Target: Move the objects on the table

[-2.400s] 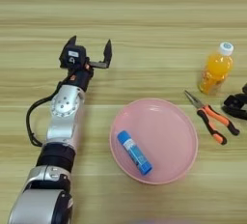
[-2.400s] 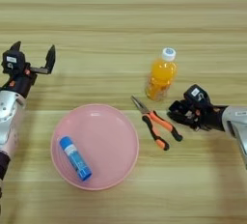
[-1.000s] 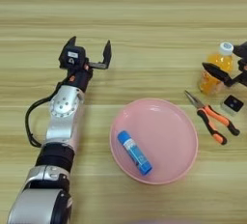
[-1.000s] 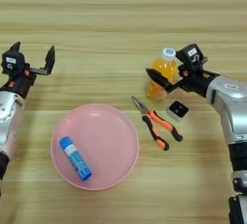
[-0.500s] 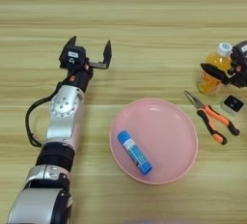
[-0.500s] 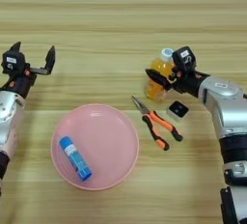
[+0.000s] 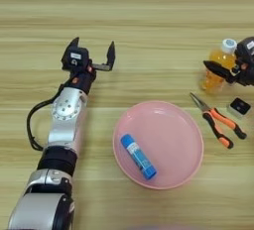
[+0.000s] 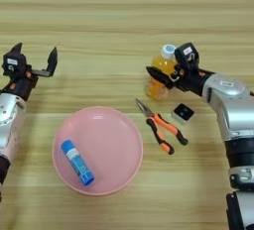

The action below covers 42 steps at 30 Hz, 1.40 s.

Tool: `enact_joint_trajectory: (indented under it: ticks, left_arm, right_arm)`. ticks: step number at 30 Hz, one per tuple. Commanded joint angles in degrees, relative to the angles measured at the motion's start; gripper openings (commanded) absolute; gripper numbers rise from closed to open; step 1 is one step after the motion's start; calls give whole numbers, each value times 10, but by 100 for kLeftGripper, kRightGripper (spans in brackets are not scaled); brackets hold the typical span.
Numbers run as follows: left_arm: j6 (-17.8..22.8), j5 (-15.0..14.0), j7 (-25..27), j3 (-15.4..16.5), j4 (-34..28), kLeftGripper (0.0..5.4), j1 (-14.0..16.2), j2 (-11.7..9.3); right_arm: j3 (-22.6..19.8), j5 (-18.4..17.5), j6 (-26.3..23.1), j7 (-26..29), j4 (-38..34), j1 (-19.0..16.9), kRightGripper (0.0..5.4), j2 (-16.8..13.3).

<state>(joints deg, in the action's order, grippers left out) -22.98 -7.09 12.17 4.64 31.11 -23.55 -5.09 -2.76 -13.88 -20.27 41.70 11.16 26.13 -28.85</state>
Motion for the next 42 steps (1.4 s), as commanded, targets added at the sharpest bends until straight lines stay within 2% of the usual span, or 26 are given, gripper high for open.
enact_joint_trajectory:
  ticks: [1,4,9,11,14,19,23,31,42]
  left_arm:
    - [-1,-21,59,-17,-48,540,7,-6]
    - [22,-51,112,-27,-106,540,22,-15]
    - [72,-77,173,-37,-164,540,34,-42]
    - [93,-96,203,-43,-193,540,43,-52]
    - [134,-126,270,-63,-249,540,64,-79]
    - [184,-150,351,-94,-298,540,84,-112]
    - [200,-152,409,-124,-320,540,97,-130]
    - [211,-139,427,-149,-309,540,84,-125]
    - [207,-130,432,-161,-307,540,88,-120]
  right_arm:
    - [2,-18,-28,10,-54,27,353,-4]
    - [17,-18,-41,17,-75,35,353,-1]
    - [43,-14,-59,28,-102,40,353,1]
    - [50,-13,-65,29,-111,40,353,2]
    - [63,-11,-73,31,-127,42,353,3]
    - [75,-27,-107,37,-182,45,353,3]
    - [78,-39,-137,39,-224,49,353,3]
    - [82,-70,-193,35,-305,55,353,2]
    - [110,-103,-239,25,-390,37,353,8]
